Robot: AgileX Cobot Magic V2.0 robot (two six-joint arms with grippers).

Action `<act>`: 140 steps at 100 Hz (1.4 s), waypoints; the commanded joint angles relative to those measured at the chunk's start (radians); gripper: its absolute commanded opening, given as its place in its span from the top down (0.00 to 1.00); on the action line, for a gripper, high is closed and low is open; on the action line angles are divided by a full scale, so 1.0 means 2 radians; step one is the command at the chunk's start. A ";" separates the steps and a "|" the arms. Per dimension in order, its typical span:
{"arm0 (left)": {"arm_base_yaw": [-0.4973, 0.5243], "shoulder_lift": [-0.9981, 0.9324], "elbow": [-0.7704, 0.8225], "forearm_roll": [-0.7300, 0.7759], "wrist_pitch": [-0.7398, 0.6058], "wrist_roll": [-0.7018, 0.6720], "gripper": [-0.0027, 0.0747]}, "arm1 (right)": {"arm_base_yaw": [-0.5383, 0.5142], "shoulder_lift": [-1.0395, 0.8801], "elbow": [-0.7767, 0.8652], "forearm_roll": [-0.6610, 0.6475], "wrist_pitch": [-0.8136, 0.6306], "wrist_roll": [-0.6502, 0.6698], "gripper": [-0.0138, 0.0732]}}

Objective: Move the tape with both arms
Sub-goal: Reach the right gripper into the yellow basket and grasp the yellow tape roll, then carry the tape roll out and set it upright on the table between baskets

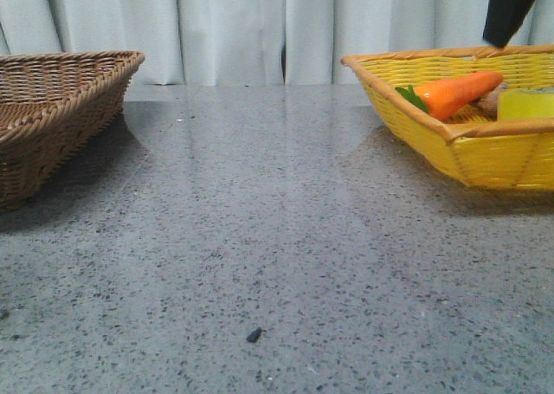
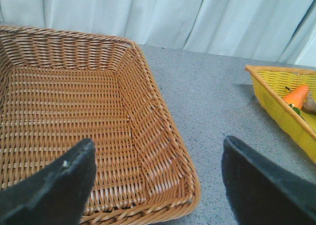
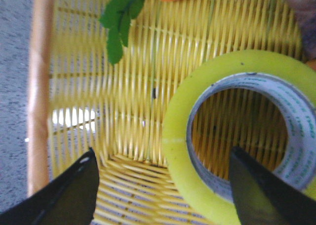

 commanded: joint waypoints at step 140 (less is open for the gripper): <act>-0.004 0.007 -0.017 -0.033 -0.068 0.000 0.33 | 0.299 0.205 -0.321 -0.090 -0.015 0.013 0.91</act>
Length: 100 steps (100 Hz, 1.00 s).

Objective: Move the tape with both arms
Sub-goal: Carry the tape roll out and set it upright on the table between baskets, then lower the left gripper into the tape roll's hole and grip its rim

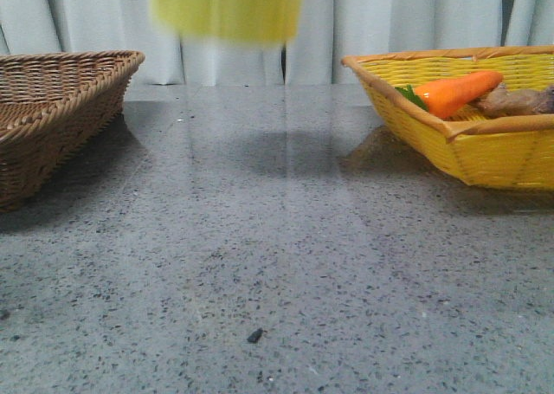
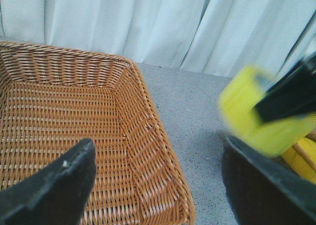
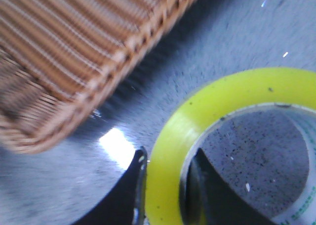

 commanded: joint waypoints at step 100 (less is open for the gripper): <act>-0.137 0.364 -0.333 -0.011 0.098 0.115 0.40 | 0.029 -0.458 0.187 -0.053 -0.049 0.036 0.90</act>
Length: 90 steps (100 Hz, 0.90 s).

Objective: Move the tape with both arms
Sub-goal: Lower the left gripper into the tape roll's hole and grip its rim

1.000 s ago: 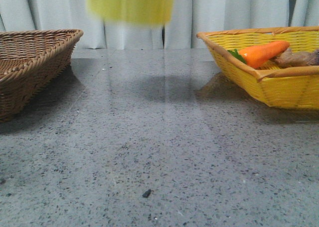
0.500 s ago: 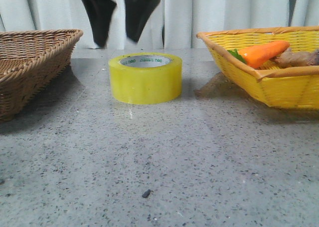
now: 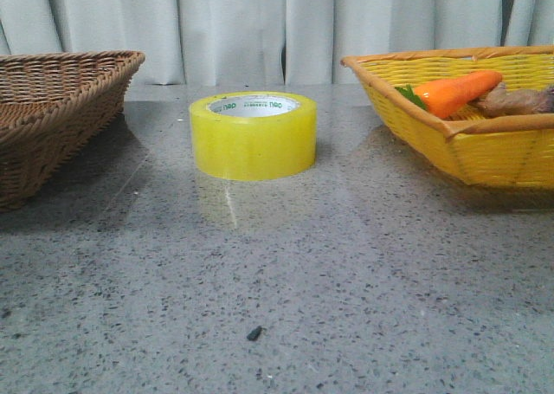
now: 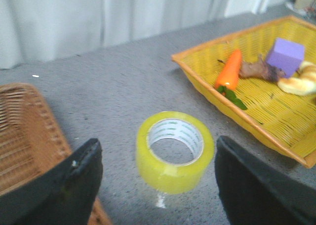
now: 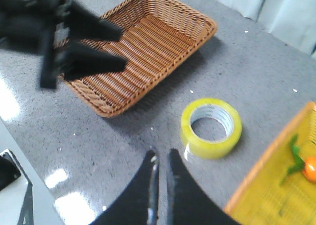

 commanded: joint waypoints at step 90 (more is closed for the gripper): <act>-0.038 0.458 -0.447 0.124 0.316 -0.162 0.39 | 0.000 -0.221 0.209 -0.082 -0.098 0.166 0.91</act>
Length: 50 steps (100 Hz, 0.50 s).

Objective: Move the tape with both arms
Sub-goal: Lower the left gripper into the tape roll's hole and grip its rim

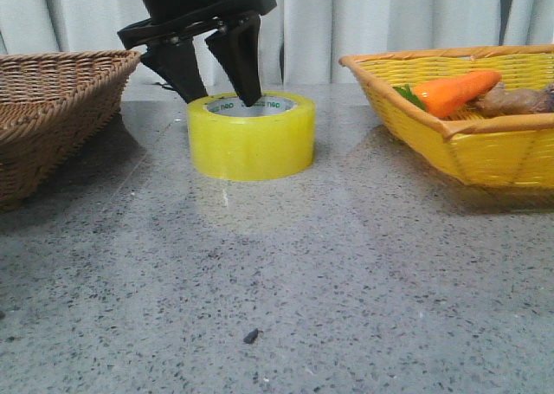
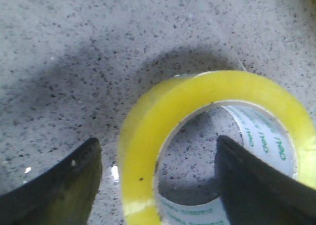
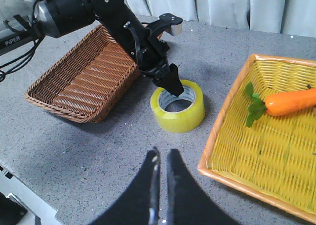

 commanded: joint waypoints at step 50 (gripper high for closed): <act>-0.002 0.000 -0.016 -0.003 -0.011 0.010 0.99 | 0.000 0.030 -0.010 -0.005 -0.035 0.000 0.91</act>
